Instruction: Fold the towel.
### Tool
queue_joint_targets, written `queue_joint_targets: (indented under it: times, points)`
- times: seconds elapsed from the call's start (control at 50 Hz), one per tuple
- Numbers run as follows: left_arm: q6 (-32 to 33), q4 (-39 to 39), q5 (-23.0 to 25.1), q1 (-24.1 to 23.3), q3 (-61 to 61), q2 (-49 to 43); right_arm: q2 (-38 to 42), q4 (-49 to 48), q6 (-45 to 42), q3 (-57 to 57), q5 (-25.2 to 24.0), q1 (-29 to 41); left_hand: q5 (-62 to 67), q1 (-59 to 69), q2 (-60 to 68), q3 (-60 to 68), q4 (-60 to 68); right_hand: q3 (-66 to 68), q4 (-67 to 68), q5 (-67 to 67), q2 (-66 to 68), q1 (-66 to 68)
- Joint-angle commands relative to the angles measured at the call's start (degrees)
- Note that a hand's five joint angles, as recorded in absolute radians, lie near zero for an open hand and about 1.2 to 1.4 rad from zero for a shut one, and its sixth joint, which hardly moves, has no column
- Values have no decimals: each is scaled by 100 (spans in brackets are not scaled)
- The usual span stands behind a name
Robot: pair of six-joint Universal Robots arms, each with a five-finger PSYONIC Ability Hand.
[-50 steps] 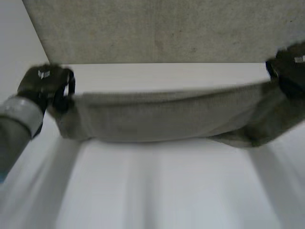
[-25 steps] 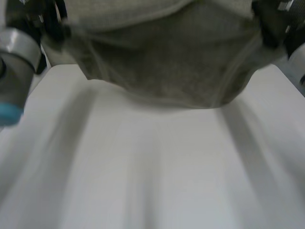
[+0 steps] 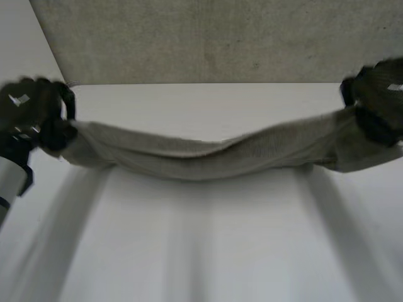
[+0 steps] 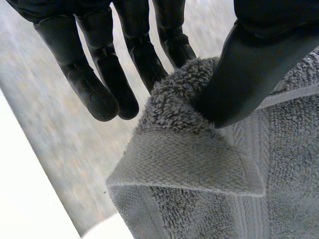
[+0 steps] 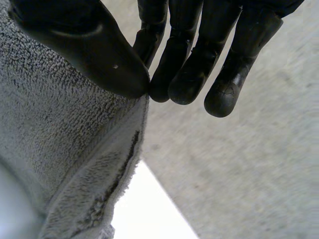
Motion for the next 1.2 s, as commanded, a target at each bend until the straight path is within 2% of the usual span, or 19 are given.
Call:
queue_joint_targets:
  times: [0.02, 0.1, 0.22, 0.26, 0.28, 0.3, 0.34, 0.46, 0.52, 0.56, 0.58, 0.62, 0.66, 0.72, 0.8, 0.88, 0.98, 1.16, 1.2]
  points:
    - [-654, -772, -33, 7, 851, 680, -434, 1136, 391, -1263, 65, -139, 406, -601, -682, -871, -690, 329, 313, 215, 312, 398]
    - [-672, -993, -68, -2, 1046, 531, -284, 1632, 355, -1582, 47, -421, 406, -601, -682, -871, -690, 329, 313, 215, 312, 398]
    - [-550, -1185, -94, -98, 1440, -1011, 894, 2027, -365, -1943, 179, -307, 406, -601, -682, -871, -690, 329, 313, 215, 312, 398]
    - [-461, -1283, -112, -195, 1635, -1411, 1733, 2202, -908, -2187, 651, 182, 406, -601, -682, -871, -690, 329, 313, 215, 312, 398]
    - [-313, -1405, -164, -300, 1913, -1899, 2181, 2290, -1163, -2398, 1010, 446, 406, -601, -682, -871, -690, 329, 313, 215, 312, 398]
    - [1, -1719, -374, -431, 2481, -2678, 2186, 2291, -1165, -2400, 1014, 449, 406, -601, -682, -871, -690, 329, 313, 215, 312, 398]
    - [248, -2009, -619, -519, 2922, -3173, 3025, 2370, -1672, -2959, 1731, 903, 406, -601, -682, -871, -690, 329, 313, 215, 312, 398]
    - [760, -2916, -1368, -898, 5118, -4161, 3952, 2238, -2079, -4087, 2499, 1380, 406, -601, -682, -871, -690, 329, 313, 215, 312, 398]
    - [612, -2857, -1492, -959, 6104, -4206, 4251, 1500, -1939, -5028, 2728, 1547, 406, -601, -682, -871, -690, 329, 313, 215, 312, 398]
    - [446, -2656, -1544, -1003, 6482, -4163, 4182, -239, -1484, -5152, 2737, 1591, 406, -601, -682, -871, -690, 329, 313, 215, 312, 398]
    - [226, -2288, -1632, -1012, 6695, -4093, 4181, -249, -1482, -5151, 2737, 1591, 406, -601, -682, -871, -690, 329, 313, 215, 312, 398]
    - [-11, -1832, -1737, -1012, 6723, -3944, 3709, -2000, -1184, -4643, 2763, 1591, 406, -601, -682, -871, -690, 329, 313, 215, 312, 398]
    - [-205, -1367, -1816, -1012, 6671, -3769, 3410, -2390, -1183, -4380, 2754, 1583, 406, -601, -682, -871, -690, 329, 313, 215, 312, 398]
    - [-338, -729, -1826, -1039, 6372, -3565, 3337, -2141, -1183, -4263, 2719, 1547, 406, -601, -682, -871, -690, 329, 313, 215, 312, 398]
    - [-268, -606, -1704, -1030, 5584, -3547, 3636, -1471, -1191, -4210, 2578, 1521, 406, -601, -682, -871, -690, 329, 313, 215, 312, 398]
    - [-259, -588, -1589, -933, 4957, -3609, 4074, -437, -1226, -3878, 2018, 1521, 406, -601, -682, -871, -690, 329, 313, 215, 312, 398]
    - [-268, -483, -1386, -793, 4008, -3784, 4172, -355, -1306, -3220, 1727, 1486, 406, -601, -682, -871, -690, 329, 313, 215, 312, 398]
    - [-207, 193, -1071, -661, 2340, -3934, 4181, -416, -1297, -2031, 1647, 1477, 406, -601, -682, -871, -690, 329, 313, 215, 312, 398]
    - [-14, 229, -983, -609, 1900, -3803, 3901, -443, -1288, -1523, 1455, 1407, 406, -601, -682, -871, -690, 329, 313, 215, 312, 398]
